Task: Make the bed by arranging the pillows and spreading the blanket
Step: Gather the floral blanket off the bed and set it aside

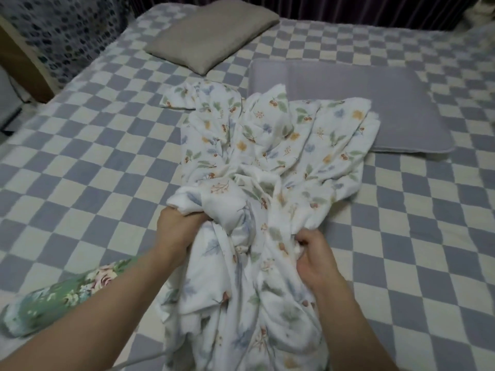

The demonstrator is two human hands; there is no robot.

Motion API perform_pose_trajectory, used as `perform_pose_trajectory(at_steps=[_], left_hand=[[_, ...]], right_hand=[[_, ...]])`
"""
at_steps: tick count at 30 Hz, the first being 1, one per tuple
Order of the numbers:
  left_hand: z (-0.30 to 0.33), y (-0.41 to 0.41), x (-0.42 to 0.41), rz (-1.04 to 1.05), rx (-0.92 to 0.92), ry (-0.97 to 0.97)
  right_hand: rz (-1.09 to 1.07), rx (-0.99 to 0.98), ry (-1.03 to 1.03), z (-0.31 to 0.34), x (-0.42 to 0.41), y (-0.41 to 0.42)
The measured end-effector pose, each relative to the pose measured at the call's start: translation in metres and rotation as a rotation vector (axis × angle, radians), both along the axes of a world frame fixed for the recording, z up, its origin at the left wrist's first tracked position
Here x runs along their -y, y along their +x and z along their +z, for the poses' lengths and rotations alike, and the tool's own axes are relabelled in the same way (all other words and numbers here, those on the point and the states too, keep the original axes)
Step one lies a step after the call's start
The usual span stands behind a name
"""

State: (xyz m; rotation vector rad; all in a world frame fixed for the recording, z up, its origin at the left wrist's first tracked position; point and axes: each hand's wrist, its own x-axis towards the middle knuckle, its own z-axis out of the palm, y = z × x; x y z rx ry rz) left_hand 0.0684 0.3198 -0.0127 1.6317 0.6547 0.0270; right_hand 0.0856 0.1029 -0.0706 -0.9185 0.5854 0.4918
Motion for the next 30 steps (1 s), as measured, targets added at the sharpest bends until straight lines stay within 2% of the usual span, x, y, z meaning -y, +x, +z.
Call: perform_pose_trajectory(at_steps=[4,7,11,15,19,22,27,30], left_hand=[[0.048,0.001,-0.002,0.083,0.146,-0.08],[0.096,-0.008,-0.021,0.175,0.27,-0.113],[0.157,-0.023,-0.064,0.259,0.419,-0.228],[0.215,-0.046,-0.121,0.352,0.549,-0.369],[0.268,-0.086,-0.21,0.316,0.666,-0.475],[0.303,-0.118,-0.261,0.334,0.764,-0.471],[0.345,-0.178,-0.359,0.375,0.783,-0.458],[0.352,-0.199,-0.424,0.483,0.801,-0.294]], right_hand=[[0.216,0.366,-0.058,0.083,-0.059,-0.006],[0.348,0.615,-0.191,0.141,-0.096,-0.017],[0.428,0.859,-0.372,0.212,-0.143,-0.029],[0.455,1.081,-0.38,0.282,-0.208,-0.052],[0.493,1.279,-0.4,0.353,-0.297,-0.096],[0.513,1.397,-0.404,0.392,-0.353,-0.127],[0.589,1.56,-0.329,0.436,-0.456,-0.182],[0.642,1.628,-0.316,0.448,-0.515,-0.202]])
